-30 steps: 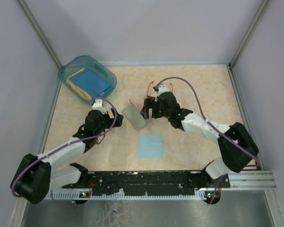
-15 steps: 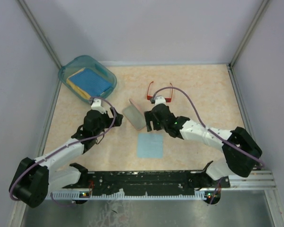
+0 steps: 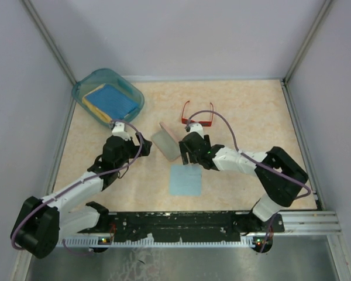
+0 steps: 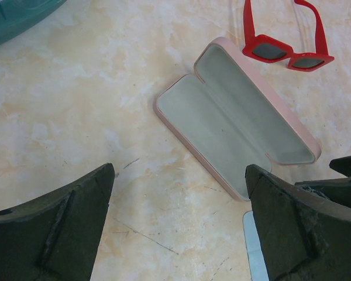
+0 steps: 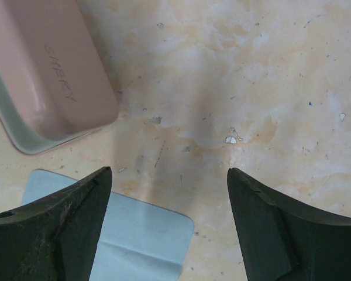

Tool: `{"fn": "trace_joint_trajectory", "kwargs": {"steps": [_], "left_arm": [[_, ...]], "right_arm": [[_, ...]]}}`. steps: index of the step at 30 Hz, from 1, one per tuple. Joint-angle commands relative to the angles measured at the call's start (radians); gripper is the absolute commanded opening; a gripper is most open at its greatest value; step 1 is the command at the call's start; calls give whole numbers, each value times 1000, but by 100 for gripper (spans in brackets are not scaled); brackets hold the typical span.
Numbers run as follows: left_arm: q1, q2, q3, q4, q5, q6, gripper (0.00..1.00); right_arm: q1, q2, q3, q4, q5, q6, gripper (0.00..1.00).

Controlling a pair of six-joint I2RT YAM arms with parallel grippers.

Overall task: Organize the sunglasses
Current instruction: Adjust the sunglasses case at the center of the board.

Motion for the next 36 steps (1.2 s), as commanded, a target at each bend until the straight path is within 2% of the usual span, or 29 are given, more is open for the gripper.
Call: {"fn": "trace_joint_trajectory", "kwargs": {"steps": [1, 19, 36], "left_arm": [[4, -5, 11, 5, -8, 6, 99], [16, 114, 62, 39, -45, 35, 100], [45, 280, 117, 101, -14, 36, 100]], "right_arm": [[7, 45, 27, 76, 57, 8, 79], [-10, 179, 76, 204, 94, 31, 79], [-119, 213, 144, 298, -16, -45, 79]]}}
